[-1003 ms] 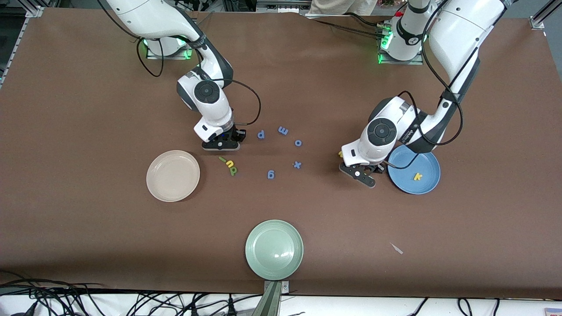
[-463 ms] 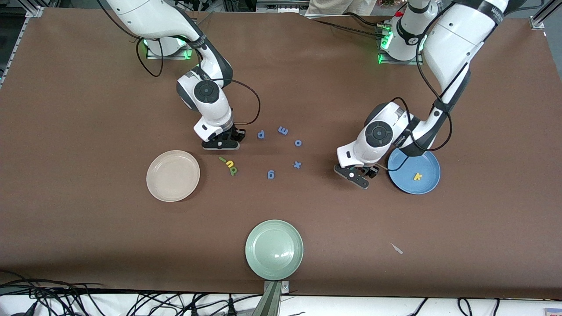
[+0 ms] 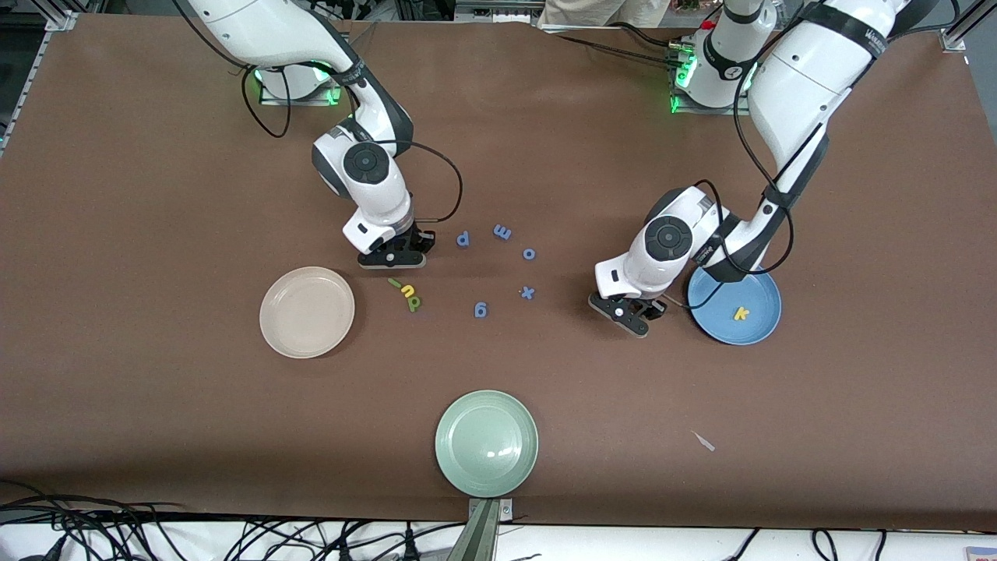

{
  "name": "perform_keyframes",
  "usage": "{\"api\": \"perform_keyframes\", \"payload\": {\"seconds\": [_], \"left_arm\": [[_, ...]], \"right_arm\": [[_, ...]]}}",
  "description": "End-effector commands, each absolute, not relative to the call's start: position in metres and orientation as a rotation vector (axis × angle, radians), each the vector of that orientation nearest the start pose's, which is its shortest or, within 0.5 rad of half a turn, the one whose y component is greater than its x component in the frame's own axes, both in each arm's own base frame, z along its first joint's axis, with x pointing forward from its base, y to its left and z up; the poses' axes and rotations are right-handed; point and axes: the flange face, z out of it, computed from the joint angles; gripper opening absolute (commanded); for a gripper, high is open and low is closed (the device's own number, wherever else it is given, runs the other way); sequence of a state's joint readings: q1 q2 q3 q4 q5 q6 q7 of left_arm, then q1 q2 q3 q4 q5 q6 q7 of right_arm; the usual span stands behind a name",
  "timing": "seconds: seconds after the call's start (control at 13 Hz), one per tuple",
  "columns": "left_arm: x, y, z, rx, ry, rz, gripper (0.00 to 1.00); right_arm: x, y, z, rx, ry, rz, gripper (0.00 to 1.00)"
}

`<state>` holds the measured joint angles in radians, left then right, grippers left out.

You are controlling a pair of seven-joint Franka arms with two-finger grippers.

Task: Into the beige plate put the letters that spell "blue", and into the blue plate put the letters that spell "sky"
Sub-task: 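Release the y on the blue plate while the right drops e on white plate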

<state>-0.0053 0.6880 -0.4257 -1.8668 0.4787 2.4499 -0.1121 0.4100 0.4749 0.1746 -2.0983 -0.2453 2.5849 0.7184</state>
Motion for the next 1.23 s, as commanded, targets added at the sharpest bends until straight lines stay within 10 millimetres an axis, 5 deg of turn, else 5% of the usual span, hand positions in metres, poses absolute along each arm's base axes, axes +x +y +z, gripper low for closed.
{"api": "perform_keyframes", "payload": {"seconds": [0.0,0.23,0.54,0.62,0.77,0.85,0.93,1.0,1.08,1.16], "left_arm": [[0.578,-0.248,0.163,-2.941,0.944,-0.009,0.19],[0.582,-0.246,0.173,-2.924,0.961,-0.024,0.16],[0.601,-0.201,0.222,-2.826,0.977,0.054,0.16],[0.608,-0.184,0.234,-2.807,0.995,0.074,0.16],[0.615,-0.152,0.237,-2.793,1.009,0.137,0.2],[0.617,-0.138,0.236,-2.801,0.987,0.15,0.26],[0.618,-0.121,0.233,-2.814,0.955,0.168,0.44],[0.614,-0.114,0.228,-2.81,0.957,0.207,0.46],[0.608,-0.113,0.222,-2.805,0.957,0.249,0.64],[0.609,-0.112,0.223,-2.804,0.952,0.254,0.96]], "right_arm": [[0.517,0.305,0.234,-3.232,-0.245,-0.066,0.16],[0.552,0.26,0.253,-3.251,-0.421,-0.081,0.16],[0.593,0.186,0.255,-3.245,-0.647,-0.085,0.18],[0.594,0.18,0.253,-3.218,-0.637,-0.071,0.24],[0.594,0.178,0.25,-3.199,-0.564,-0.054,0.56],[0.593,0.181,0.25,-3.199,-0.546,-0.052,0.63],[0.591,0.189,0.25,-3.196,-0.521,-0.045,0.64],[0.588,0.201,0.252,-3.19,-0.485,-0.054,0.64],[0.583,0.215,0.253,-3.185,-0.444,-0.057,0.64],[0.576,0.235,0.252,-3.175,-0.402,-0.054,0.64]]}}
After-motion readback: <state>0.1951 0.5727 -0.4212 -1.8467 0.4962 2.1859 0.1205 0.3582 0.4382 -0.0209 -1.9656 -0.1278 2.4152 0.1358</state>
